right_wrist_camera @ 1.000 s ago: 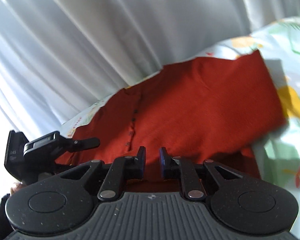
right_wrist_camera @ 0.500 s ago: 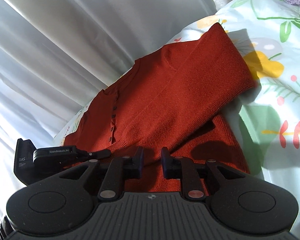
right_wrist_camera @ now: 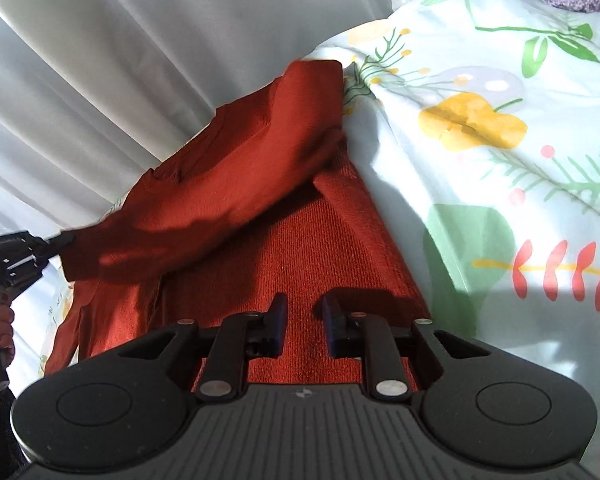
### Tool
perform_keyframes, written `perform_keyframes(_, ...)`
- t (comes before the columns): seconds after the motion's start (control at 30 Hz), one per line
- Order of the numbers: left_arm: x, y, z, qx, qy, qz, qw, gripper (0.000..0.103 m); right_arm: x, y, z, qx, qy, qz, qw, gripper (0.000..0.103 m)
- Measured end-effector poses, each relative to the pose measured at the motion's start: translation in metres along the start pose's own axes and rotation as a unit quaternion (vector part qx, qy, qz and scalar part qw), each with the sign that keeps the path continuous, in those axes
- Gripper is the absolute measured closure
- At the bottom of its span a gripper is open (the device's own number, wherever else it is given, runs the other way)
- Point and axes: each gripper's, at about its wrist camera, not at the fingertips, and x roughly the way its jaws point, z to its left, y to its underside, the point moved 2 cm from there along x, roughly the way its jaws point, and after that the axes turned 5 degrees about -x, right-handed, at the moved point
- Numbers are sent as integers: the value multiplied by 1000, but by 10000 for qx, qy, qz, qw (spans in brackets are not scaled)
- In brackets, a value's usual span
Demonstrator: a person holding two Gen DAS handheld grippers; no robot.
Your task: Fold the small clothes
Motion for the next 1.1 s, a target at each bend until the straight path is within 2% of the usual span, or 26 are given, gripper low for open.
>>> perform_keyframes(0.07,19,5,18,-230,-108,190,9995,97,2,-4,2,-23,16,5,10000,82)
perform_keyframes(0.13,32,10,31,-415,-167,292,9986,91,3,-10,4,-69,44,-19,10000,79)
perform_keyframes(0.17,34,12,36,-501,-114,297,9982,89,4,-14,6,-98,61,-37,9999,79)
perform_keyframes(0.27,32,19,45,-693,271,159,9971,71,5,-26,8,-154,131,-113,9997,76)
perform_keyframes(0.3,33,19,45,-728,380,171,9965,70,6,-30,9,-177,156,-142,9996,75)
perform_keyframes(0.33,34,18,43,-710,486,245,9960,70,7,-35,10,-207,196,-168,9995,74)
perform_keyframes(0.37,37,19,41,-644,572,361,9956,75,8,-40,10,-235,241,-204,9992,74)
perform_keyframes(0.4,39,19,38,-557,598,429,9957,97,9,-45,11,-256,274,-245,9990,73)
perform_keyframes(0.43,41,19,34,-441,572,474,9963,97,10,-51,11,-270,294,-282,9988,73)
perform_keyframes(0.5,36,15,24,-172,377,322,9986,97,14,-64,11,-264,344,-345,9985,71)
perform_keyframes(0.57,18,3,16,-33,418,-86,9991,98,19,-77,11,-257,367,-387,9982,67)
perform_keyframes(0.63,-1,-14,14,-64,475,-503,9976,98,25,-89,9,-247,393,-379,9982,58)
perform_keyframes(0.7,-15,-30,11,79,120,-967,9952,98,33,-100,10,-316,408,-345,9981,52)
perform_keyframes(0.77,-23,-38,11,332,-266,-1289,9907,98,44,-110,12,-384,467,-326,9976,51)
perform_keyframes(0.9,-18,-44,22,213,-410,-1159,9922,97,66,-125,19,-460,427,-275,9977,51)
perform_keyframes(1.1,0,-39,29,89,-518,-878,9948,97,102,-132,39,-903,527,-175,9944,51)
